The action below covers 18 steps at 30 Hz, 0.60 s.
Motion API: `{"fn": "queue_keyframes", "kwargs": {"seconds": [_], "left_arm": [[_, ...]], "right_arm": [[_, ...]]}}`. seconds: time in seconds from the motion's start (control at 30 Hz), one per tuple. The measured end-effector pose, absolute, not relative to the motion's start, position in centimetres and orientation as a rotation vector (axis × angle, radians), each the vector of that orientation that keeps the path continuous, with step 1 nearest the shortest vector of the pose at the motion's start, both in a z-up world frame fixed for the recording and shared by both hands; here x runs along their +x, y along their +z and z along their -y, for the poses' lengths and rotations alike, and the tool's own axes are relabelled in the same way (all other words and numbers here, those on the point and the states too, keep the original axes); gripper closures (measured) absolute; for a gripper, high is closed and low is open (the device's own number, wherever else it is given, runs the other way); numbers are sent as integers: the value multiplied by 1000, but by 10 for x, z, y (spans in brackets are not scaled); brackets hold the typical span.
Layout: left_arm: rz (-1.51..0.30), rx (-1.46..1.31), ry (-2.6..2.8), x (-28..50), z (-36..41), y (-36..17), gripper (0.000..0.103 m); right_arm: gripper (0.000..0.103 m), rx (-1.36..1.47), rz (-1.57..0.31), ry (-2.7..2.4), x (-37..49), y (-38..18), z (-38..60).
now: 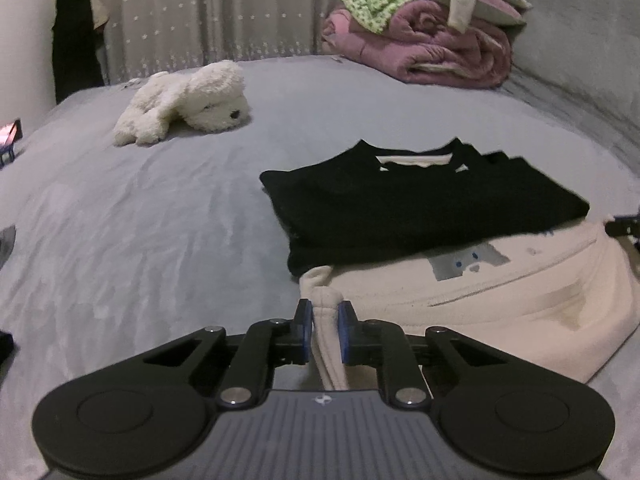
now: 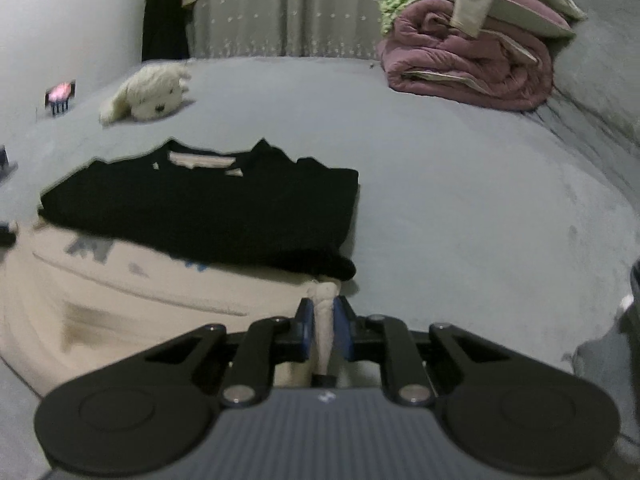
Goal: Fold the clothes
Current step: 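Grasp the folded cream shirt edge with both grippers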
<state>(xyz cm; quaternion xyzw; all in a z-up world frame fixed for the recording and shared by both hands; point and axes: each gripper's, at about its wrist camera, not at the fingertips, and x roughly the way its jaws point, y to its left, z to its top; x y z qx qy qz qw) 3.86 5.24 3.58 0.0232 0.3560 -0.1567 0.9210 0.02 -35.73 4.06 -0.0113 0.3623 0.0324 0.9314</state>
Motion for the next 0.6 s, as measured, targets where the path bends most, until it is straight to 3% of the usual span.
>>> {"fn": "queue_keyframes", "kwargs": {"seconds": [0.6], "left_arm": [[-780, -137, -293, 54, -73, 28, 90]], "right_arm": [[89, 175, -771, 47, 5, 37, 385]]}}
